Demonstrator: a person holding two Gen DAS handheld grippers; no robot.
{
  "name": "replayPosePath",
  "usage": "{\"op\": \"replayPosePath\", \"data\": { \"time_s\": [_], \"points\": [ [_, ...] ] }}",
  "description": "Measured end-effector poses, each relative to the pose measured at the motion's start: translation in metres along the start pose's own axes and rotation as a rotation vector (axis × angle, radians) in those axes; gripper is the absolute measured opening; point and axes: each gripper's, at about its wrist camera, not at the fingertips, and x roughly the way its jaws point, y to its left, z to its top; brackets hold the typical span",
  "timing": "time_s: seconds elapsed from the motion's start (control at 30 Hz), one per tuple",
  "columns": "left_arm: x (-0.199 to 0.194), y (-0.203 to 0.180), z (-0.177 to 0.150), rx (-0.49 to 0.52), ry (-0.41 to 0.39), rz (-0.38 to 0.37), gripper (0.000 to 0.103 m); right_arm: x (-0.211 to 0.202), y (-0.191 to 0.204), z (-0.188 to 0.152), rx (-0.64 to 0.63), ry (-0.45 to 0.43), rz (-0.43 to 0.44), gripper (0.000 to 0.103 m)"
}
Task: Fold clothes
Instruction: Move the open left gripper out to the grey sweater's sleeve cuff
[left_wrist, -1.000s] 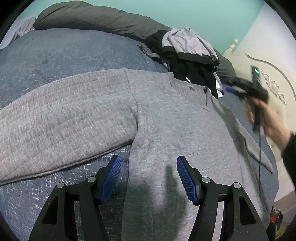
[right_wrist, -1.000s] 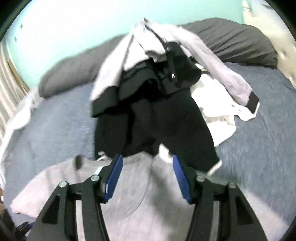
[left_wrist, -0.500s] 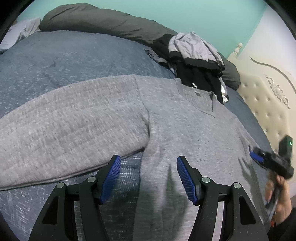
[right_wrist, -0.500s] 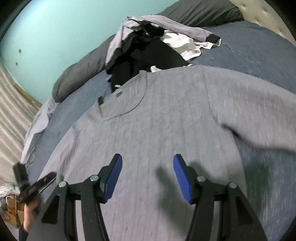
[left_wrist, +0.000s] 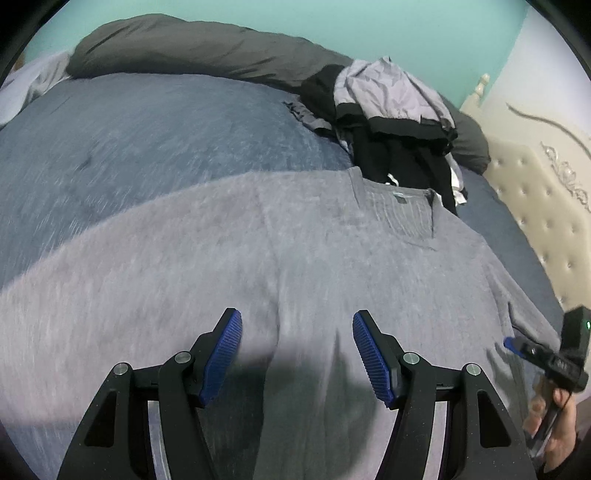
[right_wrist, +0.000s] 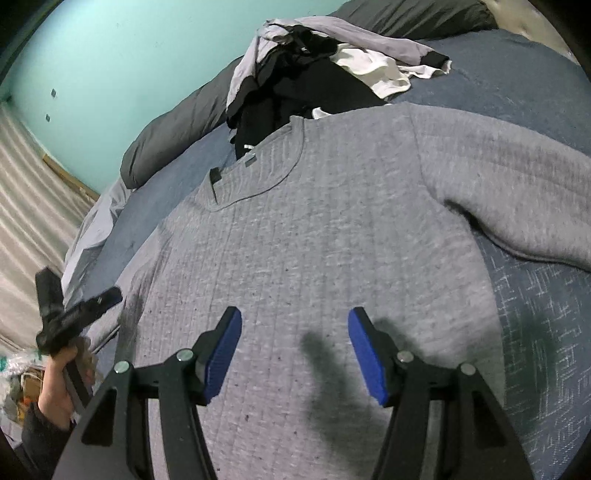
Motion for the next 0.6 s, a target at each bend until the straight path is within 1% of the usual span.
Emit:
{"op": "replayPosePath", "data": {
  "time_s": [0.07, 0.17, 0.23, 0.3, 0.47, 0.6],
  "points": [
    [0.010, -0.006, 0.023, 0.028, 0.005, 0.011, 0.067, -0.001, -0.005, 0.001, 0.024, -0.007, 0.010, 0.061],
    [0.034, -0.014, 0.065, 0.084, 0.017, 0.002, 0.067, -0.004, -0.007, 0.004, 0.017, -0.019, -0.010, 0.061],
    [0.054, -0.017, 0.089, 0.121, 0.039, 0.003, 0.067, -0.004, -0.008, 0.005, 0.014, -0.024, -0.009, 0.061],
    [0.072, -0.016, 0.107, 0.137, 0.067, 0.027, 0.067, -0.003, -0.010, 0.005, 0.025, -0.025, 0.000, 0.061],
    [0.110, -0.004, 0.130, 0.144, 0.120, 0.095, 0.067, 0.007, -0.013, 0.004, 0.033, 0.003, 0.004, 0.061],
    [0.123, -0.003, 0.131, 0.158, 0.140, 0.102, 0.067, 0.013, -0.013, 0.003, 0.031, 0.020, 0.015, 0.061]
  ]
}}
